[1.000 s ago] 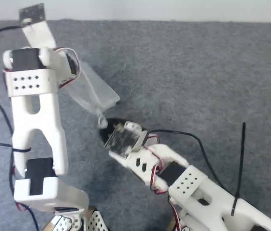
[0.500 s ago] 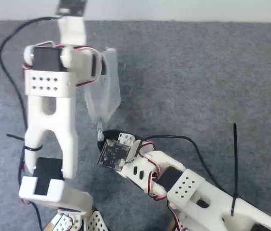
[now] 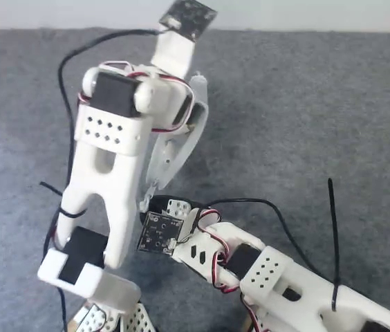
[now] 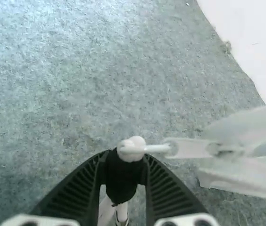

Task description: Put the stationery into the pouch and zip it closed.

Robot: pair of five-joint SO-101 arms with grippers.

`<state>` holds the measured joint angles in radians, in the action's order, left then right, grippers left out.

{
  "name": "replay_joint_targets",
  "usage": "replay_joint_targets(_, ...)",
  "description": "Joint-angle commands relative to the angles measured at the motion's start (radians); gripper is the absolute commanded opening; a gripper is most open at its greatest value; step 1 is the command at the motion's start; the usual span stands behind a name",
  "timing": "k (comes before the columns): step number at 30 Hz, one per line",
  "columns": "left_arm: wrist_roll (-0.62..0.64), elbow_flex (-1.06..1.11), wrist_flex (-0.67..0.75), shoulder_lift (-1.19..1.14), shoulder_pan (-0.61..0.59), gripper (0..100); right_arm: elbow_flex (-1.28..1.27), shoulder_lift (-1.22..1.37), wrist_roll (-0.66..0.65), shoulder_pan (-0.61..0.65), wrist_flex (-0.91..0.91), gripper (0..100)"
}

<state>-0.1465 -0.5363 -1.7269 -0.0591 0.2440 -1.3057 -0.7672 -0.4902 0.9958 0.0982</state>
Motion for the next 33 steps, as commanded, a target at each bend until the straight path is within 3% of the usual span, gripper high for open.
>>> replay_joint_targets(1,-0.04,-0.028,-0.029,0.038,0.035,20,0.0,-0.024,-0.014,0.019,-0.002,0.5)
replay_joint_targets(15,-0.046,-0.025,-0.029,0.348,0.089,20,0.0,-0.024,-0.014,0.018,-0.004,0.5)
replay_joint_targets(24,-0.017,0.085,-0.028,0.462,-0.028,20,0.002,-0.039,-0.012,0.018,0.01,0.5)
replay_joint_targets(33,-0.018,0.205,-0.025,0.546,-0.146,20,0.037,-0.429,-0.012,-0.058,0.381,0.5)
